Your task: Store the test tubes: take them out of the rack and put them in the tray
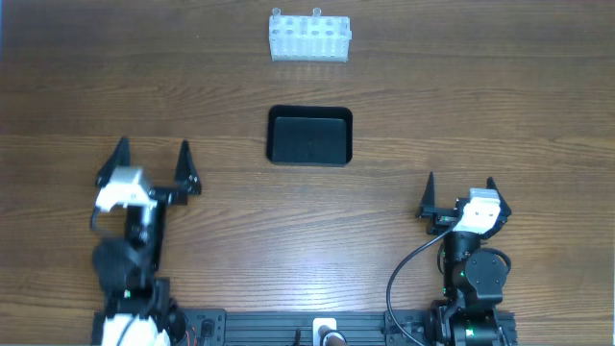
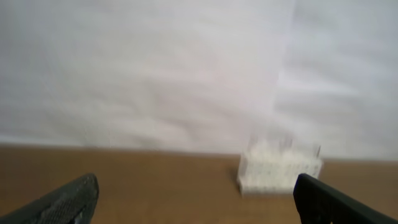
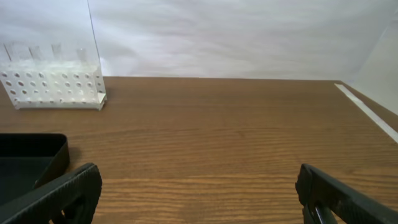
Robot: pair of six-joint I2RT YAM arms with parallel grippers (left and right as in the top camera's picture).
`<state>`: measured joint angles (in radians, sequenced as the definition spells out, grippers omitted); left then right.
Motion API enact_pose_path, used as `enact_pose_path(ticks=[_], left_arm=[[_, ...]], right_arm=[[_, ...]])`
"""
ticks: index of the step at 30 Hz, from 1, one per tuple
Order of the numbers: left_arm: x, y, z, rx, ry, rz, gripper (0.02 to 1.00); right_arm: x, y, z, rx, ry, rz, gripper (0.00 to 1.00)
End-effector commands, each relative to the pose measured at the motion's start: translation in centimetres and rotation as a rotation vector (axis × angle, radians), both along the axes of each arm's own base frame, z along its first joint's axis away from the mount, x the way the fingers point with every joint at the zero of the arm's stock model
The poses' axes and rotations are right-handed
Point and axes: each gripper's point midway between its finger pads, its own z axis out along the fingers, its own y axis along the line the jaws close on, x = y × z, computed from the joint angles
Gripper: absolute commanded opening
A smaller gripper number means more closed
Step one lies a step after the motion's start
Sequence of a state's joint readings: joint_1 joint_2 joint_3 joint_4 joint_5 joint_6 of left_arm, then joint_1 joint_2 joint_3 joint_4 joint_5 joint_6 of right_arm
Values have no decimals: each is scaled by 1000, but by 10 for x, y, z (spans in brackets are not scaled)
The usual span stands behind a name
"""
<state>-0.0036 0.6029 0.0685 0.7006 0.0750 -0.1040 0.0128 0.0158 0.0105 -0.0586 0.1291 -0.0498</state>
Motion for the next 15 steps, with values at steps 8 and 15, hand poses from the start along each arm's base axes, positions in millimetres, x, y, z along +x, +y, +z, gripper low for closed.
enact_pose_path(ticks=[8, 15], left_arm=[[136, -52, 22, 25, 214, -115, 998], [213, -97, 6, 53, 367, -147, 1000]], right_arm=[[0, 2, -1, 1, -3, 10, 991], [0, 2, -1, 1, -3, 10, 993]])
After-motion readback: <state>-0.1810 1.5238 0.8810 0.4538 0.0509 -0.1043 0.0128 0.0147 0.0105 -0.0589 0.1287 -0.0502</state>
